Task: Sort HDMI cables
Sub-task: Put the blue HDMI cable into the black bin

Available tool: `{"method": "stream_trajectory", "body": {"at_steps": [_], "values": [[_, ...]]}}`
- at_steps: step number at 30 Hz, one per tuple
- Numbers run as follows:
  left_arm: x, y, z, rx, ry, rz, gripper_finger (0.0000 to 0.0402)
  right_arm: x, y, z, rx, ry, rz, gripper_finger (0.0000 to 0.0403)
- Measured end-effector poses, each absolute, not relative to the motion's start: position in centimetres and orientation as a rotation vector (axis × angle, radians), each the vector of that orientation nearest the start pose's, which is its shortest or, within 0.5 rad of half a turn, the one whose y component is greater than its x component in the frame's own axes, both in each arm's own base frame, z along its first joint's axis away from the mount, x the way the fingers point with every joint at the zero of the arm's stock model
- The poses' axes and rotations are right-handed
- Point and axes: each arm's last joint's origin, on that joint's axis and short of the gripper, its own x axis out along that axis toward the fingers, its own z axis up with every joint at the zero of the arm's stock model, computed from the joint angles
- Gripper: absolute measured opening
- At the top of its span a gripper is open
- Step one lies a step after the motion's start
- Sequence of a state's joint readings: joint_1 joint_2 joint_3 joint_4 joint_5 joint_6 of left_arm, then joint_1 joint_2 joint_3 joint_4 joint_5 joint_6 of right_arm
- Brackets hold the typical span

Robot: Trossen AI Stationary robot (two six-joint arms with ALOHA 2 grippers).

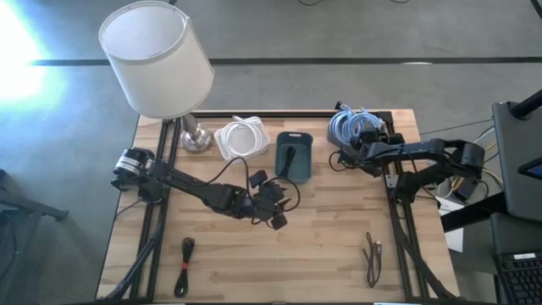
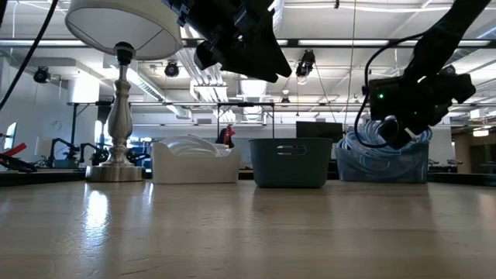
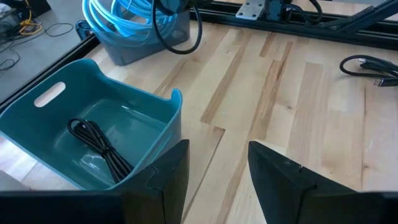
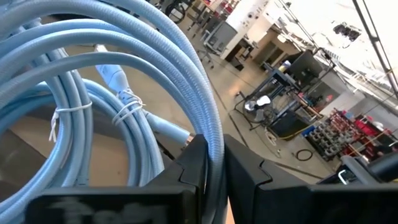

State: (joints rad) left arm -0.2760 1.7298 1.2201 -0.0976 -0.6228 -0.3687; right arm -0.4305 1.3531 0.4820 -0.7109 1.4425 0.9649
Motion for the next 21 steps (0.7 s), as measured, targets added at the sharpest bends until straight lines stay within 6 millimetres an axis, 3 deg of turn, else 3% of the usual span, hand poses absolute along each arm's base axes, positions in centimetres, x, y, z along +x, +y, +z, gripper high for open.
{"method": "stream_trajectory", "body": {"at_steps": [21], "values": [[37.1, -8.5, 24.5, -0.093, 0.477, 0.436, 0.0168, 13.8, -9.5, 17.3, -0.206, 0.581, -1.890, 0.0146]]}}
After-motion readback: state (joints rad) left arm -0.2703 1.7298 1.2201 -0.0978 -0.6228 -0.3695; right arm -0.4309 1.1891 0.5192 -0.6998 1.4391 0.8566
